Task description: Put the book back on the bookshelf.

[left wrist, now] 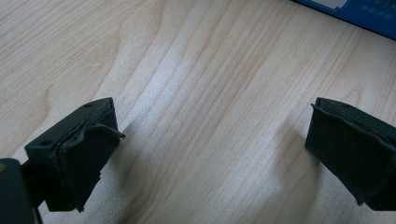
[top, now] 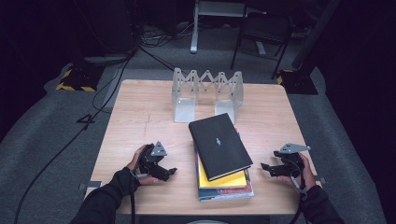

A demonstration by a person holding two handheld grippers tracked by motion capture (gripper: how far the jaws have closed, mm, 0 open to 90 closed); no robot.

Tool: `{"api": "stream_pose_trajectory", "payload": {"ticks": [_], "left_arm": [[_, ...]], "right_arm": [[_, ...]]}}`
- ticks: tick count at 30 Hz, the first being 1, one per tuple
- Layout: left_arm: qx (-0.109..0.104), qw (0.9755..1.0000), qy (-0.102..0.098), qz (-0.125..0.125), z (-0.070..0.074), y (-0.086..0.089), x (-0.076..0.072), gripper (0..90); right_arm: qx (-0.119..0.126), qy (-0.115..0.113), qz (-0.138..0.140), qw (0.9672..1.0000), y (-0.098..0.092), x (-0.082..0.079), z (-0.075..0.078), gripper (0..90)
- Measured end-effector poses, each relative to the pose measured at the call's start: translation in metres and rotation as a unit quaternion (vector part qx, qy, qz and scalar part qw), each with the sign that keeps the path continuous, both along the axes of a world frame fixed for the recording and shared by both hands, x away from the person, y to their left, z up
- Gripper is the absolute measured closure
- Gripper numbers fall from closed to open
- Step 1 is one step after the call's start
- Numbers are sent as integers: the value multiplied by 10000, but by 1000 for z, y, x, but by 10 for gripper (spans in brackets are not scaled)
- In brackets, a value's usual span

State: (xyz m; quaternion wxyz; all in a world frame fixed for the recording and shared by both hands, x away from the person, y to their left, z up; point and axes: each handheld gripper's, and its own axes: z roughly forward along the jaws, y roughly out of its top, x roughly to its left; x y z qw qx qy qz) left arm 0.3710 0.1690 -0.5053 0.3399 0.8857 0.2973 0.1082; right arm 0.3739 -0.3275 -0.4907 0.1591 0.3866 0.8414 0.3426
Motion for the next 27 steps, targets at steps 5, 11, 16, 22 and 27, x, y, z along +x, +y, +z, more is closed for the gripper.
{"api": "stream_pose_trajectory", "payload": {"ticks": [5, 11, 16, 22, 27], "left_arm": [[-16, 10000, 16, -44, 0, 1, 1, 25], [-21, 9998, 30, -211, 0, 3, 3, 18], [-21, 9998, 31, -215, 0, 3, 3, 18], [-2, 9997, 40, -230, 0, 2, 4, 10], [-3, 9998, 41, -201, 0, 1, 4, 4]], "right_arm": [[184, -411, 306, 9985, 6, -16, 24, 202], [189, -588, 625, 9961, 16, -28, 37, 209], [165, -658, 839, 9942, 23, -34, 46, 208], [292, -847, 1075, 9902, 34, -40, 64, 217], [457, -936, 1230, 9869, 47, -37, 79, 226]]}}
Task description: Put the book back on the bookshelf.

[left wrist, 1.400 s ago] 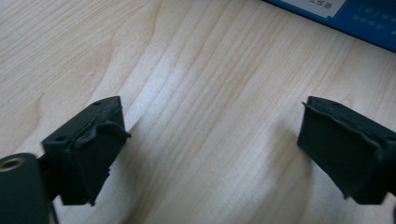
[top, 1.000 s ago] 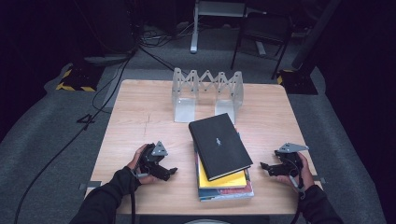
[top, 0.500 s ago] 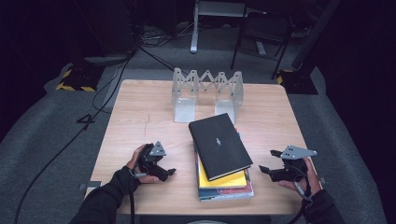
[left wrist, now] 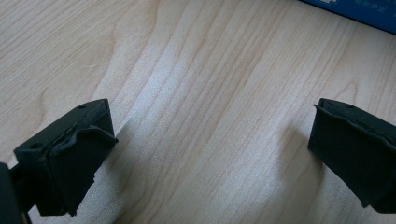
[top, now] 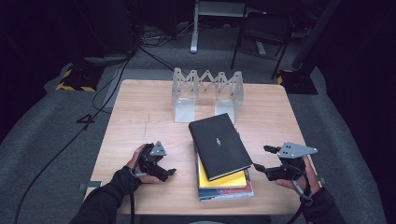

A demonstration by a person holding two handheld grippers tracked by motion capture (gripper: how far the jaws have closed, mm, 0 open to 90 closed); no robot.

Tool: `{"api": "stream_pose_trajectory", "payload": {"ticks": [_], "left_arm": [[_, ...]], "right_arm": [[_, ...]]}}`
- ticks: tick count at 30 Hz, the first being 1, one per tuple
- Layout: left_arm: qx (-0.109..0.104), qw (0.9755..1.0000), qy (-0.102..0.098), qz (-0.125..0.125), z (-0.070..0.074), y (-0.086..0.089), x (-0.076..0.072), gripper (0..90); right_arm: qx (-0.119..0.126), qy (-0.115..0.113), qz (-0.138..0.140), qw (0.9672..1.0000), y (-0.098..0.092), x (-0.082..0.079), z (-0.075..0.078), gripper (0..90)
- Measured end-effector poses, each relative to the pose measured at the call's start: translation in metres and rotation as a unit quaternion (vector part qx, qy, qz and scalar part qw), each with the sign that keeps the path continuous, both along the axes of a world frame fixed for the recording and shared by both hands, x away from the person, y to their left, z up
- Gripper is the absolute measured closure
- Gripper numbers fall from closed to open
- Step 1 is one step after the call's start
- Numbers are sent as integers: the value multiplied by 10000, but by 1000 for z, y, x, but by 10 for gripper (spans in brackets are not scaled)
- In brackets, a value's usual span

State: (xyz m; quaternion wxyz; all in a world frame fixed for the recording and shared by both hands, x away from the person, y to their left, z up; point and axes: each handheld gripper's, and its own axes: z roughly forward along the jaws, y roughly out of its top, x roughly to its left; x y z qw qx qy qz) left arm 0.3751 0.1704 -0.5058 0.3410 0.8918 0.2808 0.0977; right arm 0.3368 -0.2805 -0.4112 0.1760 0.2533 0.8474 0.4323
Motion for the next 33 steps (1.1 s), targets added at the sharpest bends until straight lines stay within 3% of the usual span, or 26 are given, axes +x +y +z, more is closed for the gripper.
{"api": "stream_pose_trajectory", "payload": {"ticks": [5, 18, 22, 25, 29, 33], "left_arm": [[5, 10000, 7, 28, 0, -1, 0, 4], [88, 10000, 30, 20, 2, -8, 4, 10], [135, 9998, 48, 132, 5, -16, 7, 51], [126, 9999, -60, 20, 7, -21, 8, 176], [114, 9999, -47, -11, 10, -27, 12, 173], [30, 9997, -216, 57, 16, -34, 18, 181]], "right_arm": [[-22, 7, 151, 9999, 13, 8, 4, 226], [142, 497, 425, 9978, 37, 35, -1, 187], [142, 705, 540, 9959, 40, 40, -2, 161], [243, 928, 610, 9935, 40, 45, -5, 146], [293, 1081, 736, 9910, 43, 49, -7, 115], [410, 1315, 817, 9871, 47, 53, -11, 92]]}}
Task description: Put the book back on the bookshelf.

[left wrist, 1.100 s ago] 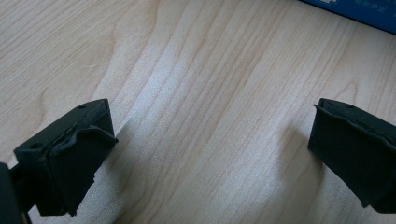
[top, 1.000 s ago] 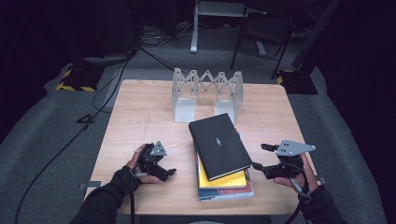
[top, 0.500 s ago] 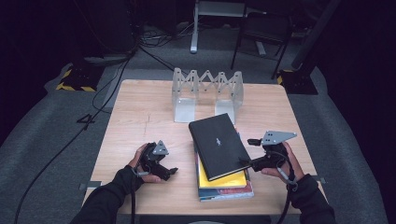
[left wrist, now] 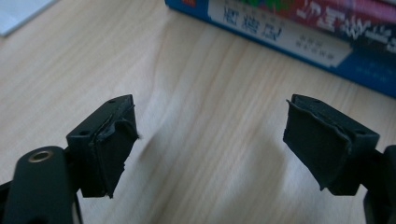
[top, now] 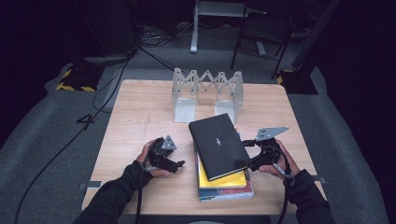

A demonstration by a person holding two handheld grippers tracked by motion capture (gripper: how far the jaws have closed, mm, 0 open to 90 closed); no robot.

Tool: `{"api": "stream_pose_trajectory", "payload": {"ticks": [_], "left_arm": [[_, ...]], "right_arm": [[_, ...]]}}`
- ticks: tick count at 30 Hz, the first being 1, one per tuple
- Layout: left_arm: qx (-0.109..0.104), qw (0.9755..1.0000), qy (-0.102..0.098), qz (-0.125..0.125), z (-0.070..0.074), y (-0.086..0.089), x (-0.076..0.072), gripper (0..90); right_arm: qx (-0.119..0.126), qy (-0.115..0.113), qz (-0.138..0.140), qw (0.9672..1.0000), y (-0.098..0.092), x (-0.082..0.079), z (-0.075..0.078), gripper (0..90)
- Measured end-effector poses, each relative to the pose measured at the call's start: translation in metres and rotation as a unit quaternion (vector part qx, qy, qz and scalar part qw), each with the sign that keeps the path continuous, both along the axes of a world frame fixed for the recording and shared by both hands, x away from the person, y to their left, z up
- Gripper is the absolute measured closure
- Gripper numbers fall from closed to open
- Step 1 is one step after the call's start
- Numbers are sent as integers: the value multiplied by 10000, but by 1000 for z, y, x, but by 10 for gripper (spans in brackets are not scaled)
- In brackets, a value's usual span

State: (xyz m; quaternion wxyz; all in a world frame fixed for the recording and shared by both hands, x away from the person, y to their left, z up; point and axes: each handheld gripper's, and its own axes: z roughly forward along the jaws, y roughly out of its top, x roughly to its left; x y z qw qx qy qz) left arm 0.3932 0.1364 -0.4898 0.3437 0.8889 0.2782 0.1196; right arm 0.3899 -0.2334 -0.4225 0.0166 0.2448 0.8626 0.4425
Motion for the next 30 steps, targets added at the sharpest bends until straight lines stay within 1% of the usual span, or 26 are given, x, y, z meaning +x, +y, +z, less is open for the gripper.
{"api": "stream_pose_trajectory", "payload": {"ticks": [3, 4, 6, 8, 9, 10, 12, 13, 14, 15, 17, 18, 19, 21, 22, 25, 27, 28, 30], "left_arm": [[-6, 10000, -82, -15, 4, -5, 7, 192], [-33, 9999, -117, 21, 5, -7, 9, 201], [-102, 9998, -125, 87, 7, -10, 15, 204], [-108, 9997, -198, 111, 8, -13, 22, 206], [-56, 9994, -303, 144, 8, -15, 25, 212], [-29, 9996, -254, 139, 8, -17, 28, 219], [-145, 9995, -204, 174, 9, -18, 34, 222], [-197, 9993, -248, 212, 10, -19, 37, 225], [-206, 9993, -240, 206, 11, -20, 40, 226], [-277, 9991, -210, 231, 11, -21, 43, 227], [-276, 9986, -284, 344, 12, -21, 48, 241], [-325, 9983, -283, 384, 12, -21, 51, 243], [-389, 9981, -221, 414, 13, -20, 54, 250], [-533, 9972, -196, 495, 14, -18, 59, 253], [-644, 9964, -192, 514, 15, -19, 61, 253], [-546, 9969, -291, 476, 16, -20, 65, 233], [-576, 9968, -258, 499, 15, -19, 66, 234], [-547, 9966, -306, 529, 16, -19, 66, 234], [-574, 9965, -312, 513, 16, -20, 67, 235]], "right_arm": [[37, 79, 18, 10000, 2, 0, -1, 89], [37, 94, 16, 9999, 2, 0, -2, 86], [24, 67, 4, 10000, 3, -1, -2, 83], [25, 69, -10, 10000, 3, -2, -2, 84], [11, 51, -22, 10000, 3, -2, -1, 84], [15, 25, -31, 10000, 4, -3, -2, 84], [28, 21, -56, 10000, 4, -5, -2, 85], [40, 10, -65, 10000, 4, -5, -2, 85], [48, -5, -80, 10000, 4, -6, -2, 87], [56, -9, -94, 9999, 4, -7, -2, 87], [29, -62, -120, 9999, 5, -9, -2, 87], [29, -61, -131, 9999, 5, -10, -1, 87], [22, -71, -143, 9999, 6, -10, -1, 87], [37, -85, -151, 9998, 6, -11, -1, 87], [35, -91, -149, 9998, 6, -12, -1, 87], [17, -149, -142, 9998, 6, -13, -1, 86], [12, -154, -143, 9998, 7, -13, -1, 86], [14, -181, -147, 9997, 7, -14, -1, 86], [3, -205, -139, 9997, 7, -15, 0, 85]]}}
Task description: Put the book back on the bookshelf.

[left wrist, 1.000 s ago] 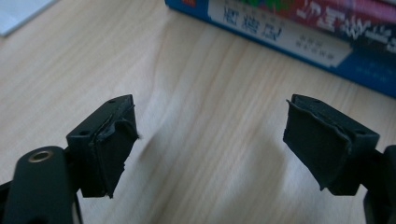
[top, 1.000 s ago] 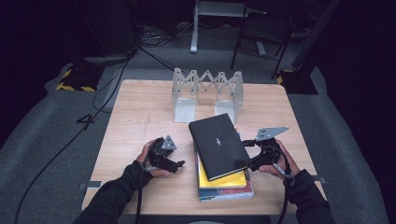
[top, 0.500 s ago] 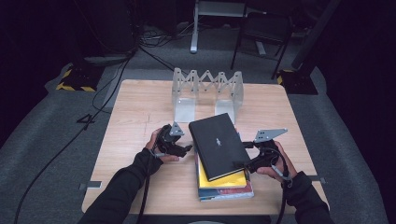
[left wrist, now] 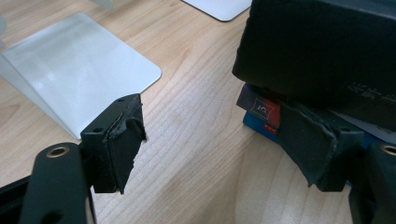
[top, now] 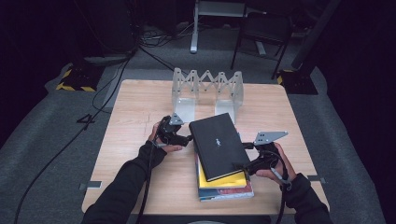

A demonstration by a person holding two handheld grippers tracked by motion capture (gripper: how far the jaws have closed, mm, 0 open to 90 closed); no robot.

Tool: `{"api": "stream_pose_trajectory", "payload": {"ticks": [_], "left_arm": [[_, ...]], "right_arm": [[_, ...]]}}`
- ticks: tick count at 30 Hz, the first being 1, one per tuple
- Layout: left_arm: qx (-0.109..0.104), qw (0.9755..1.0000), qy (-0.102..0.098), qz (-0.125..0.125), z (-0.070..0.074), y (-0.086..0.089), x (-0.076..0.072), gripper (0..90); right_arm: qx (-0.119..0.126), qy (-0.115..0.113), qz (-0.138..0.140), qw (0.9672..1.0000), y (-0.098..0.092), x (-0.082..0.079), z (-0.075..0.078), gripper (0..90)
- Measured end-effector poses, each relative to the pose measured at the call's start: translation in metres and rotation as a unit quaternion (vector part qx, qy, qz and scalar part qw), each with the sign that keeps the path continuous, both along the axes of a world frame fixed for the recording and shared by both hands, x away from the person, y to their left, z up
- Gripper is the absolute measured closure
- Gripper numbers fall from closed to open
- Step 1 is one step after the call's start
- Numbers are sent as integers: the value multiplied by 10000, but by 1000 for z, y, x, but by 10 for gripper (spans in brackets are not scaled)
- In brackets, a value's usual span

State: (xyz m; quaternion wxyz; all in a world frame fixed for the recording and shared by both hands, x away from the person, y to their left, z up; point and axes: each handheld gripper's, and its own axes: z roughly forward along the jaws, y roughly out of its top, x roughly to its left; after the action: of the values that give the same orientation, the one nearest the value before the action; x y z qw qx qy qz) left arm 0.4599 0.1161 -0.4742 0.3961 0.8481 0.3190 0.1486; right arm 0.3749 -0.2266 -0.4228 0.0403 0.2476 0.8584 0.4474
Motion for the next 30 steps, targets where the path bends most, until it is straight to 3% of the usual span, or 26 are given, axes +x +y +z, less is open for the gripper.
{"api": "stream_pose_trajectory", "payload": {"ticks": [4, 11, 17, 24, 27, 30], "left_arm": [[-42, 10000, -18, -30, 0, 1, 2, 242], [-300, 9995, 53, -94, -1, 4, 6, 337], [-451, 9989, 82, 50, -4, 5, 13, 341], [-705, 9974, 126, 38, -3, 7, 19, 346], [-1097, 9938, 134, -139, -1, 8, 19, 462], [-1181, 9927, 125, -217, 2, 6, 20, 544]], "right_arm": [[-28, -40, 79, 10000, 0, -2, 1, 85], [-52, -126, 128, 9998, 2, -5, 1, 86], [-65, -172, 119, 9998, 3, -5, 1, 87], [-56, -303, 126, 9994, 4, -8, 2, 93], [-84, -438, 152, 9989, 4, -10, 3, 96], [-98, -600, 153, 9980, 4, -13, 4, 97]]}}
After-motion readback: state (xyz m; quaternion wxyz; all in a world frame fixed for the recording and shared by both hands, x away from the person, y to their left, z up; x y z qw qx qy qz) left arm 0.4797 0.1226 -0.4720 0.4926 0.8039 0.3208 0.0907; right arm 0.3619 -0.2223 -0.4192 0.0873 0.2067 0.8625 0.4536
